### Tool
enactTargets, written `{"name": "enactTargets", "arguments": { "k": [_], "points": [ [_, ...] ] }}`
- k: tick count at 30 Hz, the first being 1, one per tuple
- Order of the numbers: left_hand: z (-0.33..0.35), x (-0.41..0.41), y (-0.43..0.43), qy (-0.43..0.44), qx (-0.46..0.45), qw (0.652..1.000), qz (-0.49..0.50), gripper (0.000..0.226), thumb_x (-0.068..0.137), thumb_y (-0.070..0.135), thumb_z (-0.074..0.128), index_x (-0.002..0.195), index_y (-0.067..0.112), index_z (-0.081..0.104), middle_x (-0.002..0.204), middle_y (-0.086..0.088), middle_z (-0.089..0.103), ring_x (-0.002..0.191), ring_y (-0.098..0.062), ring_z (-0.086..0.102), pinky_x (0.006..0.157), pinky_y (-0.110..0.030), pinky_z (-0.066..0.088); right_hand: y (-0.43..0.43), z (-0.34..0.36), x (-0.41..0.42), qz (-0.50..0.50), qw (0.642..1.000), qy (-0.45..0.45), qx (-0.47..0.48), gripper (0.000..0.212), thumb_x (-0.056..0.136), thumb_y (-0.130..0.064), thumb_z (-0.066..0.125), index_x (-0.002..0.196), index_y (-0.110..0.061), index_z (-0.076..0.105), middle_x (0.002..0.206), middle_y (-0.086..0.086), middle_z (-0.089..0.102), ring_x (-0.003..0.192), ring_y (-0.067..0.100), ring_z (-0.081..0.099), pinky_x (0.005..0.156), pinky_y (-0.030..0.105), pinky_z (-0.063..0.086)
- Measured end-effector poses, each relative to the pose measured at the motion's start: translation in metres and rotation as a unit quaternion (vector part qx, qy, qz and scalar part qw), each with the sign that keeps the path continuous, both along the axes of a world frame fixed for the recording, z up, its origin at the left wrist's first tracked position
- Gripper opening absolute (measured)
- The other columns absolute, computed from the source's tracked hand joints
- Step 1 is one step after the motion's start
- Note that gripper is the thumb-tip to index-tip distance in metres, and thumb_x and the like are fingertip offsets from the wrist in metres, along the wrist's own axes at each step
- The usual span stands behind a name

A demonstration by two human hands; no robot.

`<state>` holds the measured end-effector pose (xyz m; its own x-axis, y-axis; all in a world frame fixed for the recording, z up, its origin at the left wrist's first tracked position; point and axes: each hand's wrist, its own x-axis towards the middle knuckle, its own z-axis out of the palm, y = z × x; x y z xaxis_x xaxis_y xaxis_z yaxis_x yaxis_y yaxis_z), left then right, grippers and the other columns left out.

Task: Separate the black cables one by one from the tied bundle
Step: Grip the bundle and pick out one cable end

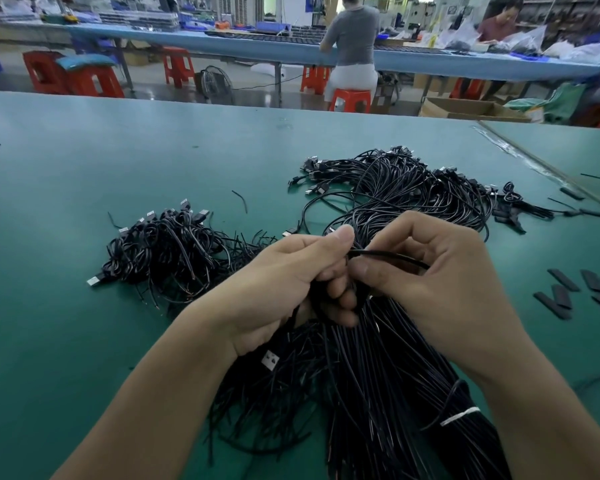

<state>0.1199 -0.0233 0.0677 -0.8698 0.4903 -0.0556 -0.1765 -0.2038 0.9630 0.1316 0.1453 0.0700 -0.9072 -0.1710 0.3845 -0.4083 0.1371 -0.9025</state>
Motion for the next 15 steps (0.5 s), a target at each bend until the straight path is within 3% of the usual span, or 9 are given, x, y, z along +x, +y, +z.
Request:
{"name": "enactTargets", "arguments": {
  "k": [3,5,7,9,10,12,13,15],
  "points": [
    [-0.002,-0.004,0.005,0.059,-0.073,0.994,0.058,0.05,0.087,0.052,0.055,0.047,0.025,0.045,0.064,-0.005,0.053,0.06,-0.013,0.06,0.059,-0.019,0.052,-0.001,-0.001,-0.001,-0.032,0.999,0.005,0.014,0.024,0.076,0.001,0.081,0.076,-0.018,0.065,0.071,-0.001,0.074,0.061,0.009,0.069,0.059,0.019,0.053],
    [-0.003,-0.006,0.006,0.097,-0.122,0.983,0.098,0.059,0.099,0.045,0.052,0.044,0.026,0.04,0.056,-0.001,0.043,0.054,-0.009,0.051,0.061,-0.015,0.049,-0.004,0.0,0.001,-0.036,0.999,0.009,0.004,0.024,0.074,-0.001,0.083,0.074,-0.019,0.066,0.07,-0.001,0.073,0.062,0.007,0.069,0.058,0.018,0.053],
    [0.0,-0.006,0.005,0.092,-0.117,0.982,0.115,0.059,0.101,0.025,0.044,0.044,0.025,0.036,0.048,0.002,0.031,0.041,-0.006,0.038,0.052,-0.017,0.05,-0.011,-0.001,0.003,-0.04,0.999,0.015,0.002,0.022,0.073,-0.004,0.084,0.074,-0.018,0.067,0.07,-0.001,0.073,0.063,0.009,0.069,0.058,0.021,0.055],
    [0.003,-0.002,0.007,0.045,-0.088,0.988,0.116,0.057,0.1,0.018,0.041,0.043,0.015,0.043,0.046,-0.009,0.036,0.035,-0.011,0.046,0.042,-0.025,0.052,-0.018,-0.003,0.005,-0.072,0.997,0.025,0.022,0.019,0.071,-0.009,0.085,0.073,-0.018,0.068,0.069,-0.002,0.073,0.061,0.012,0.069,0.055,0.028,0.057],
    [0.003,0.001,0.009,0.025,-0.078,0.991,0.11,0.057,0.1,0.021,0.039,0.045,0.011,0.052,0.046,-0.012,0.047,0.037,-0.017,0.055,0.043,-0.033,0.055,-0.02,-0.003,0.006,-0.093,0.995,0.031,0.029,0.019,0.071,-0.009,0.085,0.072,-0.018,0.068,0.068,-0.003,0.072,0.06,0.013,0.069,0.055,0.029,0.056],
    [-0.002,0.002,0.012,0.012,-0.081,0.993,0.088,0.057,0.103,0.035,0.036,0.068,0.006,0.069,0.063,-0.017,0.067,0.053,-0.03,0.07,0.046,-0.042,0.057,-0.02,-0.005,0.004,-0.129,0.991,0.037,0.023,0.021,0.072,-0.006,0.085,0.069,-0.018,0.069,0.065,-0.005,0.071,0.056,0.012,0.067,0.051,0.024,0.053],
    [-0.003,0.003,0.013,0.017,-0.088,0.993,0.076,0.059,0.104,0.042,0.035,0.078,0.005,0.071,0.073,-0.019,0.071,0.059,-0.034,0.072,0.044,-0.04,0.056,-0.019,-0.005,0.004,-0.139,0.989,0.04,0.016,0.022,0.072,-0.004,0.084,0.068,-0.019,0.069,0.064,-0.005,0.071,0.053,0.01,0.066,0.049,0.021,0.051],
    [-0.006,0.002,0.013,0.04,-0.112,0.991,0.064,0.067,0.104,0.054,0.031,0.076,0.009,0.072,0.07,-0.016,0.071,0.053,-0.03,0.07,0.037,-0.027,0.048,-0.017,-0.004,0.003,-0.143,0.989,0.036,-0.002,0.022,0.073,-0.002,0.083,0.068,-0.018,0.068,0.062,-0.004,0.071,0.047,0.01,0.063,0.045,0.022,0.048]
  ]
}}
